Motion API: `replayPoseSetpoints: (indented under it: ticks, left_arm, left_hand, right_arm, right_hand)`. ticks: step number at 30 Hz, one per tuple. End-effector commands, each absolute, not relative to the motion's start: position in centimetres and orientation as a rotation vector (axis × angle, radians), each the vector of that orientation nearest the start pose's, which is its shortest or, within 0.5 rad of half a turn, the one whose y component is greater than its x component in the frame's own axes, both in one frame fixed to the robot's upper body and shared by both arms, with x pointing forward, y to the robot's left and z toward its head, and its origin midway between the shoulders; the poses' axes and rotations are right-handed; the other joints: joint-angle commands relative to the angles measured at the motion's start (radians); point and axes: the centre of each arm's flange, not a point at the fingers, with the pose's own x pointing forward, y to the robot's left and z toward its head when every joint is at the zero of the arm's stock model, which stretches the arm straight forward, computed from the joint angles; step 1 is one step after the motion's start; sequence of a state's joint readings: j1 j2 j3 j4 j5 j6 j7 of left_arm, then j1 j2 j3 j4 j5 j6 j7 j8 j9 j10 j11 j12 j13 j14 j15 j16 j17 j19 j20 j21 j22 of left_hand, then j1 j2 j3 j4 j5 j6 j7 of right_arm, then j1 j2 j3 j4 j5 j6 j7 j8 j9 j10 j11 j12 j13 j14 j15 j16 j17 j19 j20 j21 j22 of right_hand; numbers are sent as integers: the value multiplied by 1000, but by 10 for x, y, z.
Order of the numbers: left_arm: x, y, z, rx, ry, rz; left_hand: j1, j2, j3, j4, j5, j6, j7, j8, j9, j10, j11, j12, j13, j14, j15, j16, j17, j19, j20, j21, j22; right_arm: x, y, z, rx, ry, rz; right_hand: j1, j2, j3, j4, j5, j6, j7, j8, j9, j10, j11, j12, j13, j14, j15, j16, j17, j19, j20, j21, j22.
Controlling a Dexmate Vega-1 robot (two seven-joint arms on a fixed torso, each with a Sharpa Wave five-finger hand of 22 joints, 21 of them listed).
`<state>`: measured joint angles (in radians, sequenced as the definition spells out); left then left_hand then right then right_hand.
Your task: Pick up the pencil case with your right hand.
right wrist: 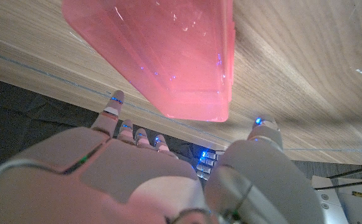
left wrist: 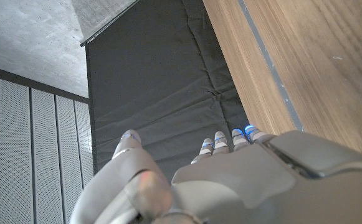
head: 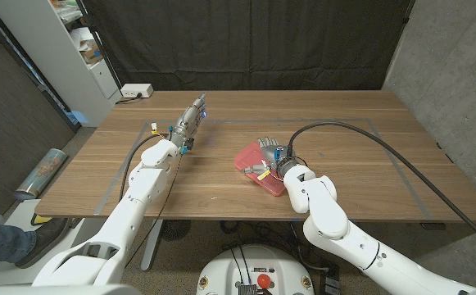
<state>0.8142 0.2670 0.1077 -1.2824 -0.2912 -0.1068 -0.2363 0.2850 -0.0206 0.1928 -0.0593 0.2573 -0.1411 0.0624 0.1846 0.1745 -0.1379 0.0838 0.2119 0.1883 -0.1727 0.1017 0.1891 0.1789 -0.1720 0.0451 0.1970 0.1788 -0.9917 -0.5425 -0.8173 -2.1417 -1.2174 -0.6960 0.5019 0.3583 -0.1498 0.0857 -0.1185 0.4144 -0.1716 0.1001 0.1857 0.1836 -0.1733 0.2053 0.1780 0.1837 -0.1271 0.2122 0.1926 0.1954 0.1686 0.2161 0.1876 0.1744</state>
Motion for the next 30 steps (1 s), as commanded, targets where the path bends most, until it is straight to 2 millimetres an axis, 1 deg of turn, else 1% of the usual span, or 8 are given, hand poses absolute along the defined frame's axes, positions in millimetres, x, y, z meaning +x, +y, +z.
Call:
replayPoseSetpoints:
  ticks: [1,10,21,30]
  left_arm:
    - [674,269,-3,73,-546,-260]
    - [673,268,0,82,-552,-261]
    - [672,267,-5,86,-536,-260]
    - [670,267,-5,85,-536,-255]
  left_hand:
    - [1,10,-6,0,-6,-4,-8,3,4,1,-1,-1,4,-28,7,-1,3,-57,5,2,3]
    - [1,11,-7,-1,-7,-4,-8,3,4,1,-1,-1,4,-28,8,-1,3,-57,6,2,3]
    - [1,12,-8,-1,-8,-4,-8,3,4,0,-1,-1,4,-27,8,0,3,-57,6,2,3]
    - [1,12,-9,-2,-9,-4,-9,3,4,0,0,-1,4,-27,9,0,3,-57,7,2,3]
  right_arm:
    - [511,-76,-72,-1593,-332,86]
    - [513,-78,-76,-1582,-318,79]
    - [517,-80,-76,-1581,-318,76]
    - [521,-84,-82,-1573,-302,84]
  right_hand:
    - [11,0,-3,-3,5,-72,3,7,6,-15,3,10,2,-5,0,7,3,-8,5,1,5]
    - [15,-1,-6,-5,5,-72,4,8,6,-14,1,11,2,-4,-1,8,3,-9,5,1,5]
    - [20,0,-10,-7,6,-71,3,9,6,-12,2,12,2,-2,-1,10,4,-10,4,2,5]
    - [24,0,-12,-8,6,-69,3,10,6,-10,1,14,2,-1,-1,11,4,-10,4,2,5]
